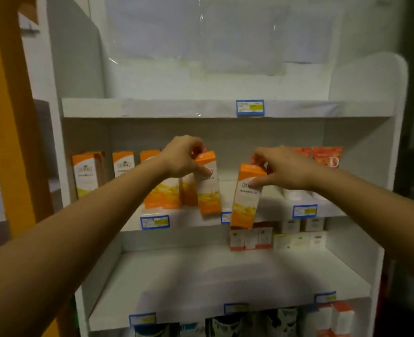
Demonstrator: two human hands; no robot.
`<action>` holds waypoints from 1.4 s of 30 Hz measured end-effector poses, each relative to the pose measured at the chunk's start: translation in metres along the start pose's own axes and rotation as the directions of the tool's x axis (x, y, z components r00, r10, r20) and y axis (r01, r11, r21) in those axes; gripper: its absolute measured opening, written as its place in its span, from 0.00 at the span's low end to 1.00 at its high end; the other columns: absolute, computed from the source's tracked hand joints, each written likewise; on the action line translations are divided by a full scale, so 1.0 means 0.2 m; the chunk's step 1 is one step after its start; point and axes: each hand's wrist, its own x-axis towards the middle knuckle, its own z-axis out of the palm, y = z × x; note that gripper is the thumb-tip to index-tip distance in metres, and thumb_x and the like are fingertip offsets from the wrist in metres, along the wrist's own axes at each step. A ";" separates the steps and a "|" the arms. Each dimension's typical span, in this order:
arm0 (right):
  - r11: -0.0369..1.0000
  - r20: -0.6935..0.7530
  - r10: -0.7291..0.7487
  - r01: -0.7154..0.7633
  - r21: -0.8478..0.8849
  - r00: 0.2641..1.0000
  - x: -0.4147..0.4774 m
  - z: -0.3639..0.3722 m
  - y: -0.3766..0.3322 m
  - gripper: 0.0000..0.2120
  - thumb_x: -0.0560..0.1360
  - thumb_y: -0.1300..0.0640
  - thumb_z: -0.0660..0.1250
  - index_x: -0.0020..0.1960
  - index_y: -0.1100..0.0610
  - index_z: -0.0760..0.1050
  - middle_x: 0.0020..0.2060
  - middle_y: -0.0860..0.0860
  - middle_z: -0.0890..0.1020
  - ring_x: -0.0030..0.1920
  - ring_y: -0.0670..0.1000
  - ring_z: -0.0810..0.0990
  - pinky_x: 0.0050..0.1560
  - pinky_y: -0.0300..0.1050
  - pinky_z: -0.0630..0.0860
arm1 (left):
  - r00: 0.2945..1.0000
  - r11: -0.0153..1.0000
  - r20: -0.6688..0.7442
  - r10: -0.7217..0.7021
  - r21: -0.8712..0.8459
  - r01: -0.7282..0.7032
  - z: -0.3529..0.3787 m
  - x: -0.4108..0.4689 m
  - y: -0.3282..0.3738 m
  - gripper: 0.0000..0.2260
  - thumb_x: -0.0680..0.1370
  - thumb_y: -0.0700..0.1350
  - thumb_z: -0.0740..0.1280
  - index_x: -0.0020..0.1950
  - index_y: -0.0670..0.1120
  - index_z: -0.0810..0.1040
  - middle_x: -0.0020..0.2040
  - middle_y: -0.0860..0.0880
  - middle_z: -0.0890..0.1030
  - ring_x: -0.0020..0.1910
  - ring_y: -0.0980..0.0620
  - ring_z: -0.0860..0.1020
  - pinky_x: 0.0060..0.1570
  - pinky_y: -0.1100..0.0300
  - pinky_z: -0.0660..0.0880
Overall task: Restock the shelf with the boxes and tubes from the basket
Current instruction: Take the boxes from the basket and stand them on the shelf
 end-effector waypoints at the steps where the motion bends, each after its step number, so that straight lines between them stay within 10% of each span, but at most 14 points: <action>1: 1.000 -0.023 0.012 -0.012 0.004 1.000 0.03 -0.02 0.00 0.22 0.70 0.48 0.70 0.60 0.53 0.69 0.59 0.54 0.77 0.56 0.54 0.76 0.58 0.52 0.76 | 1.000 1.000 -0.016 -0.004 0.004 0.004 0.01 0.03 0.00 0.17 0.69 0.42 0.73 0.56 0.40 0.75 0.56 0.41 0.78 0.54 0.43 0.77 0.58 0.48 0.76; 15: 0.988 -0.099 0.150 -0.146 0.050 0.984 0.36 0.09 0.04 0.20 0.71 0.53 0.70 0.61 0.56 0.69 0.60 0.56 0.76 0.60 0.57 0.74 0.61 0.52 0.73 | 0.996 0.992 -0.065 -0.059 0.104 0.065 0.20 0.28 -0.10 0.19 0.74 0.43 0.69 0.63 0.42 0.71 0.62 0.41 0.76 0.60 0.43 0.75 0.57 0.54 0.72; 24: 0.985 -0.244 0.125 -0.150 -0.085 0.962 0.47 0.22 0.02 0.16 0.76 0.57 0.64 0.63 0.55 0.72 0.63 0.56 0.67 0.58 0.59 0.74 0.56 0.53 0.75 | 0.977 0.749 -0.158 0.144 0.663 -0.003 0.28 0.31 -0.10 0.18 0.77 0.48 0.62 0.66 0.44 0.71 0.66 0.43 0.71 0.67 0.44 0.66 0.65 0.52 0.64; 35: 0.980 -0.130 0.135 -0.152 -0.125 0.982 0.40 0.29 0.05 0.35 0.77 0.51 0.62 0.76 0.50 0.45 0.77 0.50 0.49 0.72 0.59 0.63 0.66 0.58 0.68 | 0.994 0.805 -0.099 0.041 0.593 0.026 0.27 0.22 -0.12 0.29 0.77 0.48 0.62 0.75 0.45 0.56 0.75 0.45 0.62 0.74 0.45 0.60 0.72 0.50 0.58; 42: 0.991 -0.353 0.017 -0.061 -0.115 0.936 0.20 0.38 0.02 0.28 0.76 0.54 0.63 0.73 0.54 0.57 0.73 0.53 0.60 0.65 0.58 0.70 0.56 0.56 0.76 | 0.975 0.854 -0.170 0.144 0.519 -0.035 0.31 0.02 -0.13 0.22 0.78 0.47 0.59 0.72 0.44 0.64 0.73 0.43 0.67 0.71 0.44 0.66 0.69 0.50 0.63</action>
